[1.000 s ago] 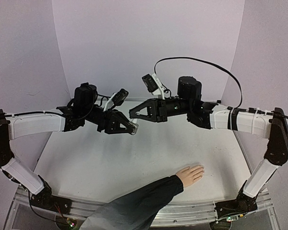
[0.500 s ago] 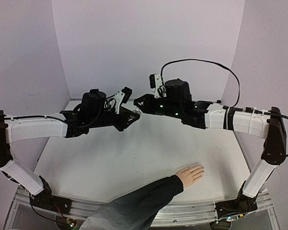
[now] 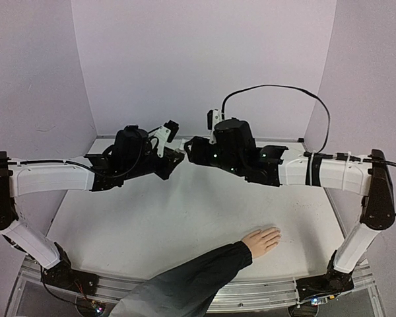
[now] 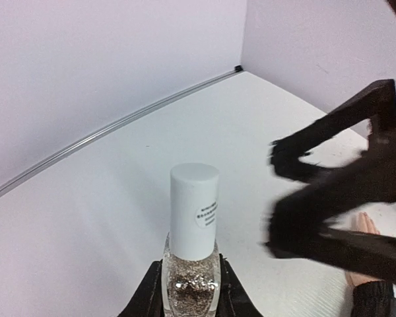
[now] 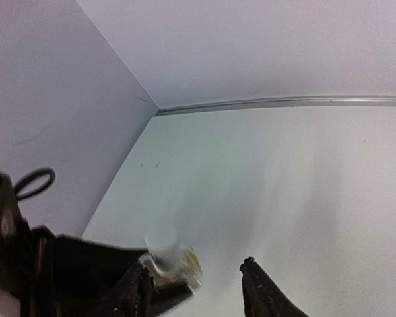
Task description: Paint the nails
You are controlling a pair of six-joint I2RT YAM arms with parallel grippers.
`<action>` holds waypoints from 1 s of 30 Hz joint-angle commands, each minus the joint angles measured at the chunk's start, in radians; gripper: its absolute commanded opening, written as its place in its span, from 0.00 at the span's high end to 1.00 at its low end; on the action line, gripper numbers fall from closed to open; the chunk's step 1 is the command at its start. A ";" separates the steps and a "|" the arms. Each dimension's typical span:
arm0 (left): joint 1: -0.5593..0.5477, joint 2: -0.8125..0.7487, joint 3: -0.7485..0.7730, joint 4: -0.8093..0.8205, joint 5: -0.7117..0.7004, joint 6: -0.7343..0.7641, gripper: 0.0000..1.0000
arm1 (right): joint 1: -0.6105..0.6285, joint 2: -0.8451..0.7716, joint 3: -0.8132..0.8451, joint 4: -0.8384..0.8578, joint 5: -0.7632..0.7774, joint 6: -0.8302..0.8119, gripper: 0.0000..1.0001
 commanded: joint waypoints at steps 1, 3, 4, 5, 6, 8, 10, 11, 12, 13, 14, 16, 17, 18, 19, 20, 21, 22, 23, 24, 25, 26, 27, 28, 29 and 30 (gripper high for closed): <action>0.038 -0.061 -0.016 0.052 -0.085 0.016 1.00 | -0.100 -0.116 -0.058 0.038 -0.271 -0.114 0.36; 0.053 -0.074 -0.028 0.042 -0.086 0.017 1.00 | -0.144 -0.140 -0.088 0.049 -0.405 -0.163 0.26; 0.064 -0.082 -0.032 0.037 -0.072 0.015 1.00 | -0.160 -0.153 -0.103 0.055 -0.460 -0.192 0.20; 0.080 -0.091 -0.034 0.031 -0.045 0.003 1.00 | -0.171 -0.166 -0.117 0.058 -0.505 -0.226 0.14; 0.097 -0.101 -0.038 0.029 -0.004 -0.018 1.00 | -0.178 -0.179 -0.128 0.060 -0.539 -0.259 0.09; 0.145 -0.119 -0.042 0.028 0.162 -0.067 1.00 | -0.191 -0.207 -0.155 0.070 -0.620 -0.310 0.02; 0.200 -0.126 -0.036 0.032 0.379 -0.140 1.00 | -0.205 -0.225 -0.176 0.096 -0.747 -0.348 0.02; 0.218 -0.123 -0.026 0.035 0.480 -0.158 1.00 | -0.210 -0.228 -0.178 0.104 -0.803 -0.361 0.02; 0.228 -0.117 -0.012 0.040 0.626 -0.162 1.00 | -0.211 -0.229 -0.177 0.109 -0.847 -0.373 0.02; 0.231 -0.110 0.006 0.044 0.737 -0.158 1.00 | -0.212 -0.228 -0.176 0.123 -0.894 -0.376 0.02; 0.230 -0.100 0.020 0.049 0.838 -0.158 1.00 | -0.212 -0.226 -0.174 0.135 -0.924 -0.373 0.02; 0.228 -0.079 0.045 0.065 1.030 -0.179 1.00 | -0.212 -0.218 -0.171 0.170 -0.974 -0.356 0.02; 0.224 -0.068 0.055 0.073 1.096 -0.192 1.00 | -0.212 -0.211 -0.166 0.187 -0.994 -0.345 0.02; 0.219 -0.062 0.061 0.077 1.141 -0.200 1.00 | -0.212 -0.203 -0.162 0.206 -1.013 -0.330 0.02; 0.211 -0.059 0.063 0.080 1.166 -0.203 1.00 | -0.212 -0.193 -0.157 0.227 -1.036 -0.315 0.03; 0.202 -0.059 0.061 0.084 1.187 -0.200 1.00 | -0.212 -0.182 -0.150 0.248 -1.062 -0.300 0.05; 0.192 -0.059 0.058 0.086 1.200 -0.196 1.00 | -0.212 -0.168 -0.142 0.262 -1.084 -0.284 0.08; 0.183 -0.059 0.058 0.087 1.208 -0.192 1.00 | -0.212 -0.155 -0.132 0.274 -1.106 -0.272 0.11; 0.175 -0.057 0.059 0.089 1.214 -0.190 1.00 | -0.212 -0.145 -0.125 0.288 -1.125 -0.259 0.17; 0.168 -0.053 0.058 0.088 1.214 -0.191 1.00 | -0.212 -0.135 -0.120 0.307 -1.149 -0.245 0.24; 0.164 -0.048 0.061 0.089 1.213 -0.193 1.00 | -0.212 -0.130 -0.119 0.334 -1.174 -0.226 0.28; 0.159 -0.043 0.064 0.089 1.214 -0.194 1.00 | -0.212 -0.125 -0.123 0.365 -1.196 -0.202 0.30; 0.158 -0.037 0.067 0.090 1.215 -0.197 1.00 | -0.212 -0.121 -0.129 0.402 -1.222 -0.181 0.33; 0.156 -0.032 0.070 0.091 1.217 -0.198 1.00 | -0.212 -0.118 -0.135 0.431 -1.242 -0.163 0.36; 0.155 -0.025 0.071 0.091 1.219 -0.198 1.00 | -0.211 -0.114 -0.136 0.450 -1.256 -0.148 0.39; 0.154 -0.022 0.073 0.092 1.220 -0.199 1.00 | -0.210 -0.106 -0.135 0.459 -1.265 -0.139 0.43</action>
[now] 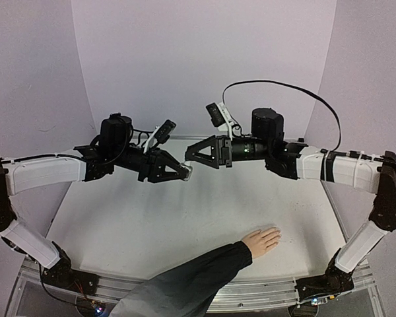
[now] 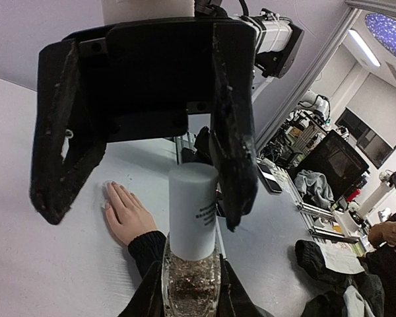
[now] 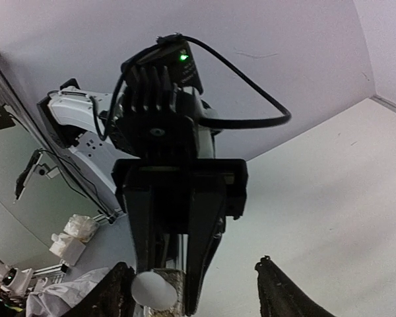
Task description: Paint the nails
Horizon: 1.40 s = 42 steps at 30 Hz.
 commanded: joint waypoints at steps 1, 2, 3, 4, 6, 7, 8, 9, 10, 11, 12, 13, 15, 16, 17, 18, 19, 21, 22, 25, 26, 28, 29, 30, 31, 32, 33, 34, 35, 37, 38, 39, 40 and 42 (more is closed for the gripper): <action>-0.005 0.020 0.068 0.058 0.064 -0.006 1.00 | 0.000 0.015 0.033 0.177 -0.135 0.086 0.47; -0.006 0.023 0.070 0.058 0.066 -0.006 1.00 | 0.001 0.020 0.034 0.184 -0.143 0.094 0.51; -0.006 0.026 0.073 0.059 0.068 -0.006 1.00 | 0.000 0.023 0.034 0.193 -0.151 0.101 0.55; -0.006 0.027 0.075 0.060 0.069 -0.006 1.00 | 0.001 0.024 0.033 0.203 -0.156 0.108 0.58; -0.006 0.031 0.077 0.060 0.068 -0.006 1.00 | 0.007 0.032 0.033 0.219 -0.165 0.115 0.60; -0.006 0.031 0.079 0.061 0.069 -0.004 1.00 | 0.011 0.036 0.034 0.223 -0.171 0.115 0.61; -0.006 0.031 0.079 0.062 0.069 -0.003 1.00 | 0.013 0.040 0.036 0.225 -0.177 0.116 0.63; -0.006 0.031 0.080 0.061 0.069 -0.002 1.00 | 0.014 0.043 0.036 0.227 -0.178 0.115 0.66; -0.006 0.031 0.080 0.061 0.070 -0.002 1.00 | 0.015 0.045 0.035 0.230 -0.177 0.116 0.68; -0.007 0.031 0.081 0.061 0.070 0.001 1.00 | 0.015 0.047 0.034 0.232 -0.178 0.116 0.69; -0.006 0.031 0.080 0.061 0.068 0.001 1.00 | 0.015 0.048 0.034 0.232 -0.179 0.114 0.70; -0.006 0.031 0.079 0.061 0.068 0.003 1.00 | 0.015 0.050 0.036 0.232 -0.179 0.114 0.73; -0.006 0.030 0.076 0.062 0.058 0.005 1.00 | 0.016 0.050 0.033 0.232 -0.168 0.114 0.82; -0.005 0.027 0.071 0.061 0.037 0.009 1.00 | 0.016 0.049 0.032 0.231 -0.163 0.114 0.87; -0.006 0.022 0.065 0.061 0.004 0.015 1.00 | 0.016 0.049 0.030 0.230 -0.156 0.114 0.95; -0.006 0.015 0.054 0.061 -0.049 0.020 1.00 | 0.015 0.047 0.028 0.229 -0.142 0.114 1.00; -0.006 0.005 0.038 0.059 -0.140 0.024 1.00 | 0.015 0.043 0.022 0.226 -0.119 0.115 1.00; -0.008 -0.032 -0.005 0.050 -0.404 0.048 1.00 | 0.016 0.041 0.019 0.196 -0.061 0.103 1.00; -0.015 -0.050 -0.025 0.042 -0.582 0.054 1.00 | 0.018 0.040 0.023 0.168 -0.020 0.096 1.00; -0.071 -0.092 -0.058 -0.027 -1.227 0.045 1.00 | 0.070 0.054 0.099 -0.104 0.365 0.027 1.00; -0.091 -0.093 -0.051 -0.046 -1.381 0.056 1.00 | 0.116 0.073 0.157 -0.223 0.610 0.022 1.00; -0.124 -0.078 -0.030 -0.051 -1.543 0.110 1.00 | 0.192 0.122 0.238 -0.371 0.994 0.082 1.00; -0.132 -0.067 -0.016 -0.051 -1.578 0.124 1.00 | 0.221 0.140 0.255 -0.392 1.101 0.125 1.00; -0.135 -0.058 -0.004 -0.050 -1.583 0.120 1.00 | 0.242 0.153 0.263 -0.397 1.157 0.157 1.00; -0.135 -0.048 0.005 -0.050 -1.565 0.120 1.00 | 0.256 0.165 0.273 -0.394 1.174 0.177 1.00; -0.136 -0.040 0.015 -0.050 -1.537 0.123 1.00 | 0.266 0.178 0.289 -0.391 1.175 0.191 1.00; -0.137 -0.031 0.023 -0.048 -1.508 0.127 1.00 | 0.273 0.189 0.307 -0.387 1.168 0.195 1.00; -0.137 -0.025 0.026 -0.049 -1.485 0.129 1.00 | 0.275 0.196 0.320 -0.376 1.151 0.186 1.00; -0.137 -0.024 0.025 -0.049 -1.464 0.126 1.00 | 0.276 0.197 0.326 -0.364 1.126 0.179 1.00; -0.137 -0.024 0.018 -0.049 -1.423 0.132 1.00 | 0.275 0.190 0.330 -0.353 1.120 0.157 1.00; -0.137 -0.027 0.010 -0.048 -1.407 0.135 1.00 | 0.275 0.181 0.329 -0.353 1.123 0.142 0.98; -0.135 -0.031 0.001 -0.049 -1.389 0.137 1.00 | 0.274 0.171 0.323 -0.353 1.124 0.126 0.90; -0.135 -0.034 -0.006 -0.049 -1.376 0.140 1.00 | 0.271 0.156 0.316 -0.353 1.122 0.113 0.81; -0.135 -0.038 -0.019 -0.050 -1.363 0.149 1.00 | 0.254 0.115 0.288 -0.352 1.092 0.086 0.64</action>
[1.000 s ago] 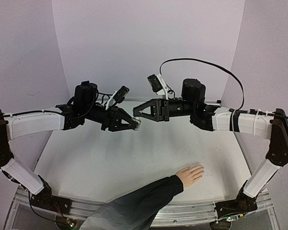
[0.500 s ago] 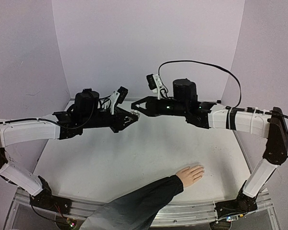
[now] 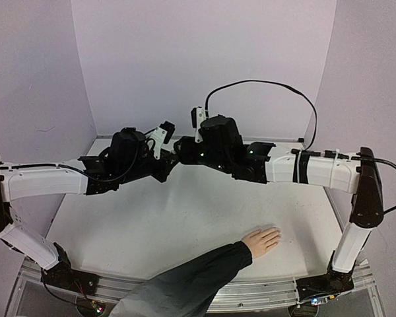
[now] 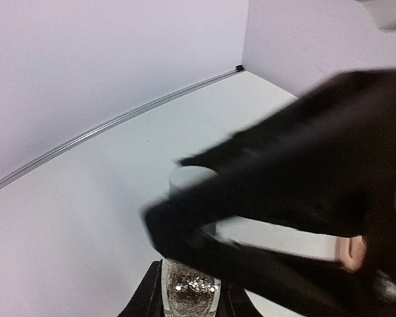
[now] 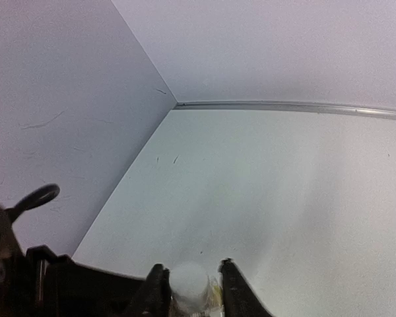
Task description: Paint the nails
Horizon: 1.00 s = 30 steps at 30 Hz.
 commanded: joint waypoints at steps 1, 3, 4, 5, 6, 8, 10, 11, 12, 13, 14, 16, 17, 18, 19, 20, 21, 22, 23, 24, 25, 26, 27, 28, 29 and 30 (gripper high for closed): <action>0.056 -0.015 0.012 0.031 -0.131 -0.002 1.00 | 0.002 -0.114 -0.021 -0.054 -0.026 -0.091 0.56; 0.060 -0.031 -0.008 0.032 -0.118 -0.003 1.00 | -0.025 -0.150 -0.057 -0.042 -0.119 -0.146 0.37; 0.065 -0.039 -0.016 0.031 -0.101 -0.004 1.00 | -0.043 -0.166 -0.073 -0.038 -0.172 -0.167 0.27; 0.074 -0.049 -0.023 0.031 -0.070 -0.009 1.00 | -0.062 -0.182 -0.093 -0.031 -0.215 -0.181 0.17; 0.088 -0.060 -0.029 0.032 -0.008 -0.021 1.00 | -0.080 -0.202 -0.115 -0.023 -0.256 -0.193 0.08; 0.124 -0.082 -0.038 0.032 0.134 -0.040 1.00 | -0.120 -0.240 -0.173 0.008 -0.331 -0.200 0.02; 0.158 -0.100 -0.036 0.035 0.298 -0.049 1.00 | -0.154 -0.285 -0.245 0.063 -0.386 -0.204 0.02; 0.181 -0.106 -0.037 0.041 0.383 -0.053 1.00 | -0.168 -0.310 -0.282 0.100 -0.402 -0.208 0.02; 0.196 -0.111 -0.039 0.052 0.489 -0.055 1.00 | -0.179 -0.332 -0.324 0.142 -0.416 -0.205 0.02; 0.207 -0.114 -0.039 0.068 0.593 -0.052 1.00 | -0.188 -0.353 -0.355 0.175 -0.432 -0.200 0.02; 0.209 -0.117 -0.039 0.084 0.688 -0.043 1.00 | -0.198 -0.369 -0.387 0.204 -0.459 -0.196 0.02; 0.209 -0.109 -0.025 0.097 0.882 -0.032 1.00 | -0.210 -0.391 -0.409 0.242 -0.540 -0.196 0.02; 0.210 -0.097 -0.011 0.100 0.969 -0.036 1.00 | -0.212 -0.392 -0.410 0.259 -0.611 -0.205 0.02; 0.210 -0.083 0.002 0.102 1.067 -0.048 1.00 | -0.212 -0.387 -0.403 0.273 -0.696 -0.218 0.02; 0.210 -0.070 0.015 0.104 1.121 -0.056 1.00 | -0.213 -0.377 -0.391 0.282 -0.781 -0.228 0.02; 0.208 -0.053 0.027 0.106 1.165 -0.072 1.00 | -0.213 -0.366 -0.380 0.296 -0.862 -0.229 0.02; 0.205 -0.039 0.037 0.108 1.201 -0.078 1.00 | -0.212 -0.354 -0.375 0.314 -0.924 -0.224 0.02; 0.201 -0.025 0.048 0.110 1.227 -0.083 1.00 | -0.212 -0.343 -0.371 0.333 -0.975 -0.216 0.02; 0.193 -0.015 0.055 0.111 1.245 -0.082 1.00 | -0.213 -0.333 -0.369 0.350 -1.015 -0.208 0.05; 0.185 -0.007 0.060 0.111 1.253 -0.081 1.00 | -0.211 -0.321 -0.365 0.364 -1.058 -0.199 0.09; 0.177 -0.001 0.065 0.111 1.253 -0.080 1.00 | -0.212 -0.309 -0.358 0.370 -1.085 -0.194 0.13; 0.169 0.002 0.070 0.113 1.255 -0.079 1.00 | -0.212 -0.297 -0.350 0.374 -1.111 -0.189 0.20; 0.164 0.006 0.072 0.114 1.260 -0.079 1.00 | -0.211 -0.286 -0.342 0.380 -1.134 -0.183 0.25; 0.160 0.009 0.077 0.114 1.262 -0.079 1.00 | -0.211 -0.277 -0.337 0.391 -1.157 -0.174 0.30; 0.159 0.014 0.079 0.115 1.263 -0.080 1.00 | -0.211 -0.270 -0.336 0.409 -1.175 -0.166 0.35; 0.157 0.015 0.081 0.116 1.264 -0.080 1.00 | -0.210 -0.266 -0.337 0.428 -1.192 -0.159 0.39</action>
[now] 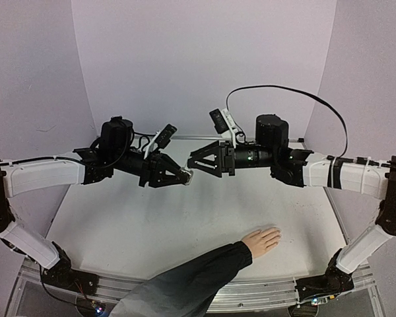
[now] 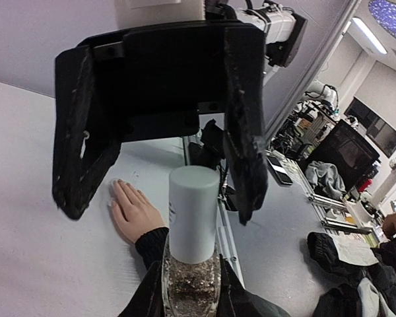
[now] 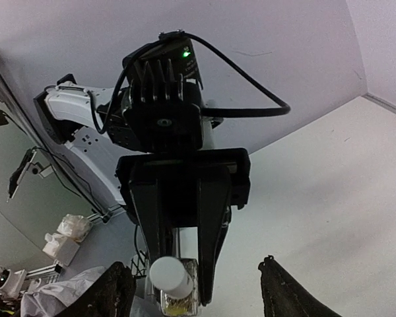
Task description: Paint the nails
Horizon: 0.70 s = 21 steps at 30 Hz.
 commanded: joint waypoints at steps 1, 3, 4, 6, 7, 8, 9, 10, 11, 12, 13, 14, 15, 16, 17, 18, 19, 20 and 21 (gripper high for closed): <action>-0.013 0.009 0.064 0.061 0.091 -0.007 1.00 | 0.002 0.025 0.046 0.146 -0.193 0.036 0.44; -0.013 0.013 0.066 0.061 0.095 -0.008 1.00 | 0.003 0.026 0.041 0.173 -0.202 0.044 0.53; -0.013 0.015 0.067 0.060 0.098 -0.008 1.00 | 0.003 0.027 0.042 0.178 -0.205 0.047 0.59; -0.014 0.020 0.069 0.060 0.104 -0.008 1.00 | 0.003 0.035 0.046 0.188 -0.216 0.052 0.67; -0.014 0.023 0.071 0.061 0.104 -0.009 1.00 | 0.004 0.040 0.048 0.194 -0.225 0.055 0.70; -0.014 0.025 0.072 0.062 0.104 -0.010 1.00 | 0.005 0.044 0.051 0.199 -0.234 0.058 0.74; -0.014 0.028 0.073 0.061 0.101 -0.010 1.00 | 0.004 0.052 0.055 0.202 -0.244 0.061 0.77; -0.014 0.030 0.075 0.062 0.100 -0.012 1.00 | 0.006 0.057 0.056 0.204 -0.255 0.062 0.79; -0.014 0.031 0.076 0.062 0.097 -0.011 1.00 | 0.007 0.061 0.060 0.204 -0.263 0.062 0.81; -0.014 0.031 0.076 0.063 0.091 -0.010 1.00 | 0.009 0.066 0.062 0.205 -0.270 0.061 0.82; -0.014 0.029 0.076 0.063 0.088 -0.008 1.00 | 0.009 0.071 0.063 0.204 -0.277 0.059 0.83; -0.015 0.029 0.076 0.062 0.084 -0.006 1.00 | 0.011 0.073 0.063 0.204 -0.281 0.058 0.84; -0.013 0.028 0.076 0.062 0.079 -0.004 1.00 | 0.009 0.076 0.063 0.204 -0.283 0.057 0.85; -0.013 0.026 0.076 0.062 0.072 -0.002 1.00 | 0.010 0.077 0.063 0.204 -0.284 0.056 0.87; -0.012 0.024 0.075 0.062 0.064 0.000 1.00 | 0.010 0.078 0.062 0.204 -0.285 0.054 0.90; -0.013 0.021 0.073 0.062 0.046 0.001 1.00 | 0.009 0.078 0.061 0.203 -0.281 0.054 0.93; -0.012 0.016 0.068 0.063 0.018 0.004 1.00 | 0.010 0.077 0.060 0.203 -0.275 0.053 0.98; -0.010 0.010 0.060 0.062 -0.024 0.006 1.00 | 0.010 0.075 0.058 0.200 -0.266 0.052 1.00; -0.010 -0.002 0.046 0.061 -0.101 0.010 1.00 | 0.011 0.074 0.057 0.195 -0.252 0.047 1.00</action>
